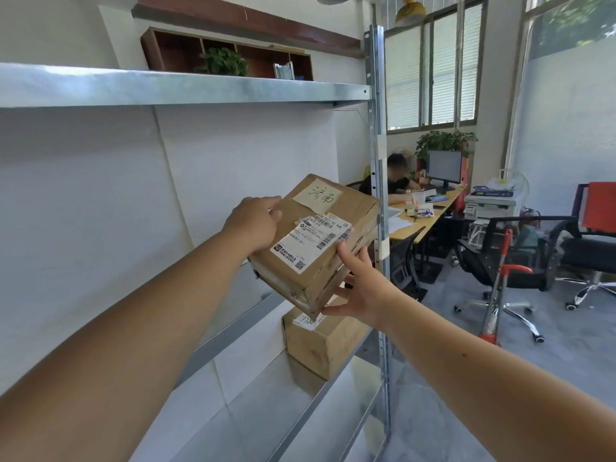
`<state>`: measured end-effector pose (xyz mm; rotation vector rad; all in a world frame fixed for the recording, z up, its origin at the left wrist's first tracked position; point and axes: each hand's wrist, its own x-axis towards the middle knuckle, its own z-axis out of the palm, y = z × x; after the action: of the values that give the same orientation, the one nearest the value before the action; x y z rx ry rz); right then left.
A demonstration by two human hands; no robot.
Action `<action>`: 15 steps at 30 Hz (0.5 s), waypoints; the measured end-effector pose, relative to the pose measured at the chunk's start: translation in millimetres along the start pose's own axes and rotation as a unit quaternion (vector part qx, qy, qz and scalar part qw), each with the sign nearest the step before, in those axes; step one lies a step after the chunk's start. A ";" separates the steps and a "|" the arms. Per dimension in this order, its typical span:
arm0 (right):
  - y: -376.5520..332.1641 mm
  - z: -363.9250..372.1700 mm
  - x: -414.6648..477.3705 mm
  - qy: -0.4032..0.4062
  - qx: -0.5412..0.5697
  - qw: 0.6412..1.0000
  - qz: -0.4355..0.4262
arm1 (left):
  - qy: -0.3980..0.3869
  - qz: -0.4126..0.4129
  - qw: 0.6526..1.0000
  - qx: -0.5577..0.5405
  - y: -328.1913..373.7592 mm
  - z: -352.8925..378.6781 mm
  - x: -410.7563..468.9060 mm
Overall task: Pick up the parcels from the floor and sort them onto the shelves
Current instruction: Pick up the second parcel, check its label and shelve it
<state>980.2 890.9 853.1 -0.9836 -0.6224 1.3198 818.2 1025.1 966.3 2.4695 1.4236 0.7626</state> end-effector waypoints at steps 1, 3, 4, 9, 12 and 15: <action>-1.3 -0.1 6.7 0.006 -0.002 1.000 0.007 | 0.002 0.001 1.000 0.013 1.8 4.2 5.1; -4.3 -1.6 20.1 0.009 0.002 1.000 0.018 | 0.005 -0.010 0.999 0.045 6.3 14.5 17.1; -6.3 -2.1 26.2 0.008 0.007 1.000 0.024 | -0.002 -0.020 0.998 0.064 11.0 19.0 22.0; -11.8 -6.5 56.2 0.010 0.029 0.998 0.061 | -0.108 -0.037 0.986 0.119 36.4 38.2 42.8; -21.1 -13.8 74.5 -0.001 0.024 0.998 0.052 | -0.152 -0.031 0.979 0.131 45.4 44.7 58.9; -31.1 -20.7 92.3 0.000 0.017 0.998 0.055 | -0.173 -0.039 0.981 0.083 49.6 52.1 75.3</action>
<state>1030.2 976.9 856.2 -1.0019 -0.5512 1.4239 913.2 1067.8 967.6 2.4892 1.4871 0.1880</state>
